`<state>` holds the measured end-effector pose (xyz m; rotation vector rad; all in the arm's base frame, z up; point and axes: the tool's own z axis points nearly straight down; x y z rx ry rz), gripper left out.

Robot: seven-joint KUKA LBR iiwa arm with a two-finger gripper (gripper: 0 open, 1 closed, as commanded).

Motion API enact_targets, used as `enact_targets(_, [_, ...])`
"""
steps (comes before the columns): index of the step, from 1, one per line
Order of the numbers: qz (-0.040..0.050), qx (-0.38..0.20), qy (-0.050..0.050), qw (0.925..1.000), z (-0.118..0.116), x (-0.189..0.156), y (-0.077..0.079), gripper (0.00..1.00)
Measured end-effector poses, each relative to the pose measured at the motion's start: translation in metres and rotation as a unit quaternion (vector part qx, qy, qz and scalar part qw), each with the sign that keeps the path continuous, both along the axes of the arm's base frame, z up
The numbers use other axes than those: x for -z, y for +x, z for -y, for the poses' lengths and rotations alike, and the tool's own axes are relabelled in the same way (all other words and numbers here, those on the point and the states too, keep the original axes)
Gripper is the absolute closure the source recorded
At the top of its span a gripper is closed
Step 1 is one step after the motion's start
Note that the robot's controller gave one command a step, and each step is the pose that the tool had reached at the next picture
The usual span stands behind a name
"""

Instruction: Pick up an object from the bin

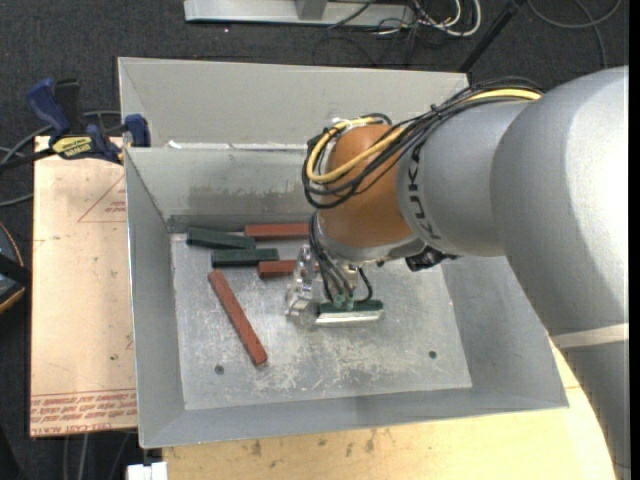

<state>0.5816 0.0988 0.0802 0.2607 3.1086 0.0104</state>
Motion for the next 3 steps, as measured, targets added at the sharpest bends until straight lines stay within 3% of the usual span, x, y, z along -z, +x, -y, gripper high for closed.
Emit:
enact_targets(1, [-0.004, -0.001, 0.0, 1.0, -0.0008, 0.0031, -0.0028, 0.0])
enact_targets(3, [-0.0039, 0.0, 0.0, 1.0, -0.0007, 0.0031, -0.0027, 0.0])
